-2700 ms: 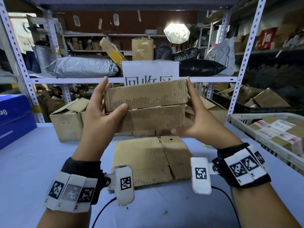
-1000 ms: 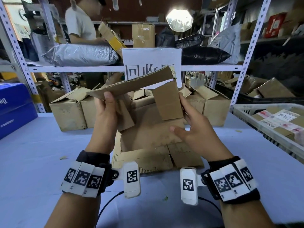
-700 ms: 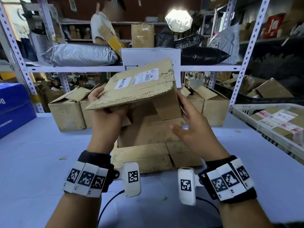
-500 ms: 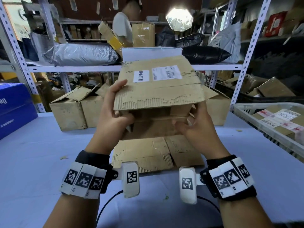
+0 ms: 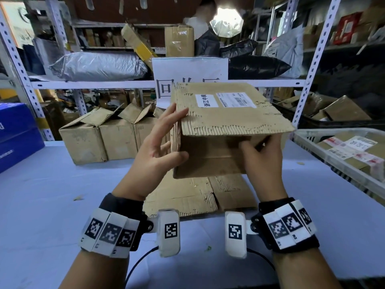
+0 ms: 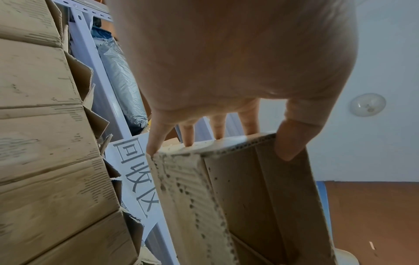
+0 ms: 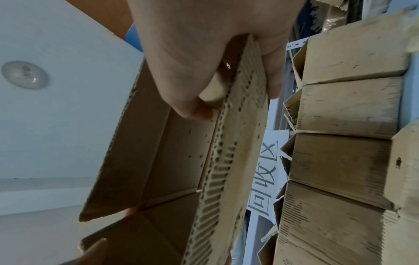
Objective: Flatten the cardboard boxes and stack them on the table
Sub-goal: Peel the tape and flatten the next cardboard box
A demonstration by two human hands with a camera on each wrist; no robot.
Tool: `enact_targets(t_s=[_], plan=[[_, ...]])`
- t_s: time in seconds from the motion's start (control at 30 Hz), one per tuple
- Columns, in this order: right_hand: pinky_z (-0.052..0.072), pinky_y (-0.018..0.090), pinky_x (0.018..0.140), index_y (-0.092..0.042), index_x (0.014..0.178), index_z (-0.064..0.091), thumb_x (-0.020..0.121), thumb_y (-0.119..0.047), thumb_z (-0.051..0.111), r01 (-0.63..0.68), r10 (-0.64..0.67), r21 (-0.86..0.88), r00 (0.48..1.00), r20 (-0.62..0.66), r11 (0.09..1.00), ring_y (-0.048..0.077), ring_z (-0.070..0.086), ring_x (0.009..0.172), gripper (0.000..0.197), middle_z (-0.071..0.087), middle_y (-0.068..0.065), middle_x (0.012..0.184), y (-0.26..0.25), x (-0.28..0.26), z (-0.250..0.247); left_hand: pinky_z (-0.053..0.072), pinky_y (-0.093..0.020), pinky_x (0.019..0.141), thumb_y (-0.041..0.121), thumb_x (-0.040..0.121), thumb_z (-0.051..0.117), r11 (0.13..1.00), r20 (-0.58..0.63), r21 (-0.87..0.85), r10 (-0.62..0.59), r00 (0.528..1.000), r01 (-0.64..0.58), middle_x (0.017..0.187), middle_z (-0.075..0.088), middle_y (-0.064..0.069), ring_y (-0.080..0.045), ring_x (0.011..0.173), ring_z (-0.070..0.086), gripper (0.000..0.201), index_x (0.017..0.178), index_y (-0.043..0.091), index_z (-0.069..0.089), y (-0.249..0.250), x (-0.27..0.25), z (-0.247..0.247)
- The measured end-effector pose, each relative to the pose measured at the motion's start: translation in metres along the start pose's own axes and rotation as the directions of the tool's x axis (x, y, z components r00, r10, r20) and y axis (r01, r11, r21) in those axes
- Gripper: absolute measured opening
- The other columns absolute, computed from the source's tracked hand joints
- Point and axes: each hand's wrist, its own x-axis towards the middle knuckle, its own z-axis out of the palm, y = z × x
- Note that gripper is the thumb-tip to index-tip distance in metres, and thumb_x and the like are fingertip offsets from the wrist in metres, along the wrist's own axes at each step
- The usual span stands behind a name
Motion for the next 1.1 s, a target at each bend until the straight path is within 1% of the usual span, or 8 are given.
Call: enact_targets(t_s=[0.17,0.37,0.57,0.63,0.77,0.87,0.97,1.1], plan=[[0.049,0.024,0.079,-0.014,0.106,0.055,0.093,-0.012,0.039,-0.157,0.125,0.320,0.985,0.118,0.935,0.008,0.060,0.082,0.020,0.065,-0.006,0.085,-0.006,-0.004,-0.003,0.047,-0.008,0.093,0.012,0.085,0.063,0.998,-0.137,0.004,0.055,0.989,-0.055,0.148,0.050,0.024,0.013,0.129,0.049,0.066,0.143,0.040,0.051,-0.006,0.002,-0.001],[0.030,0.052,0.117,-0.014,0.103,0.047,0.079,-0.009,0.049,-0.535,0.309,0.787,0.839,0.449,0.308,0.042,0.050,0.126,0.025,0.050,0.017,0.124,-0.015,-0.004,-0.005,0.041,-0.045,0.116,0.037,0.091,0.063,0.988,-0.278,0.094,0.143,0.950,-0.121,0.145,0.059,0.002,-0.016,0.140,0.050,0.046,0.137,0.029,0.060,-0.006,0.000,-0.005],[0.023,0.051,0.118,-0.017,0.126,0.039,0.083,-0.012,0.048,-0.532,0.240,0.840,0.834,0.497,0.105,0.042,0.046,0.135,0.045,0.055,0.026,0.133,-0.012,-0.007,-0.002,0.045,-0.013,0.098,0.030,0.097,0.059,0.994,-0.432,-0.082,0.034,0.901,-0.077,0.129,0.071,-0.001,-0.008,0.129,0.059,0.030,0.076,0.026,0.081,-0.006,0.003,-0.003],[0.024,0.054,0.117,-0.020,0.127,0.039,0.082,-0.013,0.049,-0.509,0.261,0.857,0.840,0.475,0.076,0.043,0.043,0.137,0.047,0.061,0.028,0.123,-0.012,-0.007,0.001,0.046,-0.020,0.102,0.029,0.091,0.066,0.990,-0.488,-0.138,-0.071,0.870,0.004,0.125,0.072,0.009,-0.007,0.131,0.057,0.026,0.068,0.030,0.078,-0.009,0.004,-0.003],[0.039,0.046,0.105,-0.019,0.123,0.043,0.081,-0.015,0.050,-0.477,0.242,0.873,0.863,0.443,0.103,0.042,0.056,0.117,0.042,0.069,0.022,0.104,-0.010,-0.008,0.005,0.046,-0.045,0.112,0.023,0.085,0.080,0.941,-0.511,-0.260,-0.325,0.795,0.217,0.131,0.061,0.011,-0.018,0.136,0.053,0.042,0.123,0.035,0.065,-0.020,0.006,-0.008],[0.048,0.043,0.088,-0.017,0.119,0.050,0.083,-0.017,0.049,-0.484,0.225,0.868,0.862,0.453,0.107,0.041,0.061,0.104,0.036,0.071,0.019,0.104,-0.006,-0.008,0.007,0.062,-0.033,0.076,0.010,0.087,0.078,0.813,-0.427,-0.519,-0.515,0.744,0.264,0.139,0.058,-0.011,-0.020,0.102,0.074,0.066,0.145,0.024,0.049,-0.025,0.007,-0.011],[0.052,0.044,0.086,-0.015,0.117,0.060,0.087,-0.019,0.047,-0.505,0.223,0.856,0.851,0.475,0.106,0.039,0.063,0.106,0.033,0.070,0.016,0.110,-0.005,-0.009,0.008,0.059,-0.028,0.057,0.002,0.082,0.076,0.732,-0.351,-0.622,-0.579,0.736,0.279,0.116,0.074,-0.011,-0.020,0.077,0.077,0.069,0.144,0.018,0.051,-0.028,0.006,-0.015],[0.041,0.051,0.106,-0.019,0.120,0.069,0.088,-0.027,0.049,-0.500,0.210,0.847,0.861,0.463,0.181,0.039,0.056,0.122,0.039,0.066,0.012,0.127,-0.008,-0.010,0.008,0.061,-0.030,0.060,-0.001,0.079,0.078,0.760,-0.341,-0.571,-0.562,0.753,0.309,0.128,0.069,-0.008,-0.019,0.089,0.077,0.059,0.129,0.027,0.065,-0.035,0.004,-0.019]])
